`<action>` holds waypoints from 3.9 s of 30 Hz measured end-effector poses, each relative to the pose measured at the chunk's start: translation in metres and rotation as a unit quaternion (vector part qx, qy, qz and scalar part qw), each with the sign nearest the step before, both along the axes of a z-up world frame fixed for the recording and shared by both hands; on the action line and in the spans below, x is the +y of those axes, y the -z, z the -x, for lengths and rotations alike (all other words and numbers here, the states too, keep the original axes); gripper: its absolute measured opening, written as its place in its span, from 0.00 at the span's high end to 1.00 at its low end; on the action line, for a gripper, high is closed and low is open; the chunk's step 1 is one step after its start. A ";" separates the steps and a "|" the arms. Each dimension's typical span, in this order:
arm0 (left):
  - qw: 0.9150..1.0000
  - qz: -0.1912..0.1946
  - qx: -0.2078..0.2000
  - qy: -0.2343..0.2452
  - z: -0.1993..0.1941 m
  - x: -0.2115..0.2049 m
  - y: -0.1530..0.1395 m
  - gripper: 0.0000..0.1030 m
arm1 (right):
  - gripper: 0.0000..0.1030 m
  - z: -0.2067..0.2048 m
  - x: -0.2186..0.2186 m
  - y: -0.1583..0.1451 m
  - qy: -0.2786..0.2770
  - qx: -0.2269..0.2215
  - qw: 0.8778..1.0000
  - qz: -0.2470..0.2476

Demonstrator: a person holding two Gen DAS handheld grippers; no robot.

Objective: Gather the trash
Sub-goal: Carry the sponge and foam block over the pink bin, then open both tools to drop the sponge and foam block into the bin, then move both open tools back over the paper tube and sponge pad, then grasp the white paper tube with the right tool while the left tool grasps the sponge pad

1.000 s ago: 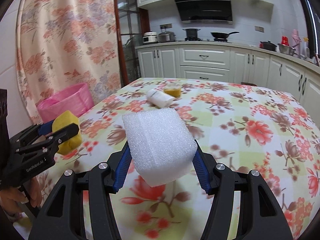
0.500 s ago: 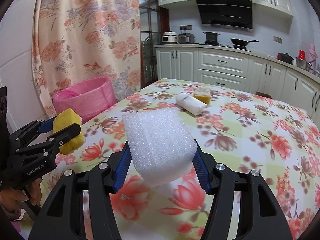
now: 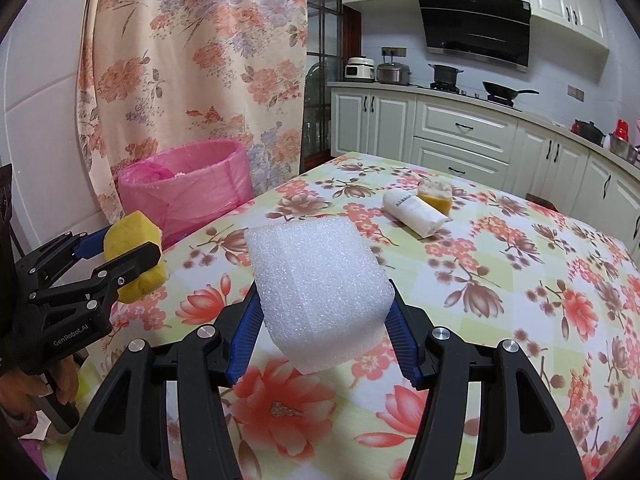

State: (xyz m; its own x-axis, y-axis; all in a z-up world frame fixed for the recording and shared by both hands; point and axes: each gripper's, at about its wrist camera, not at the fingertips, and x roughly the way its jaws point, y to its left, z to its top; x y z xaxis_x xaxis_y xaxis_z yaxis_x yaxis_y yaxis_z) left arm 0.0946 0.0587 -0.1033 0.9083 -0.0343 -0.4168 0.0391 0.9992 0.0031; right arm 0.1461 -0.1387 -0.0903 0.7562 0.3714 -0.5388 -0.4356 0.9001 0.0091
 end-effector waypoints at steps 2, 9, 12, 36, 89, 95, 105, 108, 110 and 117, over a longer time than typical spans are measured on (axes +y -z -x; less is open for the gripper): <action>1.000 -0.001 0.000 -0.002 0.001 0.002 0.000 0.46 | 0.45 -0.001 0.004 0.000 -0.005 0.001 1.000 0.004; 1.000 -0.012 -0.013 -0.020 0.001 0.021 -0.016 0.45 | 0.45 -0.015 0.027 -0.013 -0.036 -0.002 0.999 0.001; 0.999 -0.015 -0.017 -0.029 -0.006 0.038 -0.031 0.45 | 0.45 -0.031 0.044 -0.028 -0.057 -0.004 0.998 -0.012; 0.991 0.026 0.022 -0.129 -0.141 0.229 -0.069 0.42 | 0.43 -0.153 0.222 -0.058 -0.143 0.020 0.988 -0.045; 0.998 0.028 0.055 -0.008 -0.188 -0.007 -0.025 0.13 | 0.19 -0.263 -0.035 0.039 0.035 0.120 0.992 0.017; 0.998 0.029 0.058 -0.011 -0.196 -0.007 -0.022 0.13 | 0.26 -0.277 -0.024 0.050 0.028 0.151 0.987 0.040; 0.996 0.033 0.082 0.003 -0.223 -0.029 -0.018 0.13 | 0.68 -0.249 -0.049 0.047 0.038 0.146 0.988 0.020; 0.995 0.027 0.093 0.015 -0.242 -0.050 -0.015 0.13 | 0.69 -0.234 -0.080 0.045 0.074 0.143 0.987 -0.002; 0.994 0.028 0.105 0.028 -0.259 -0.071 -0.012 0.13 | 0.70 -0.223 -0.102 0.043 0.092 0.137 0.986 -0.013; 0.991 0.021 0.125 0.053 -0.317 -0.151 -0.003 0.13 | 0.70 -0.190 -0.163 0.037 0.155 0.116 0.980 -0.040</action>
State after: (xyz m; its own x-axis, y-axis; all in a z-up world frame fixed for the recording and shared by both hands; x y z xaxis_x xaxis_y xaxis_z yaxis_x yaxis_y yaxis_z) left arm 0.4120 -0.0920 -0.1005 0.7672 -0.1458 -0.6247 0.1380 0.9885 -0.0612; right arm 0.3358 -0.3019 -0.1274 0.6996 0.1914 -0.6884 -0.1190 0.9812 0.1519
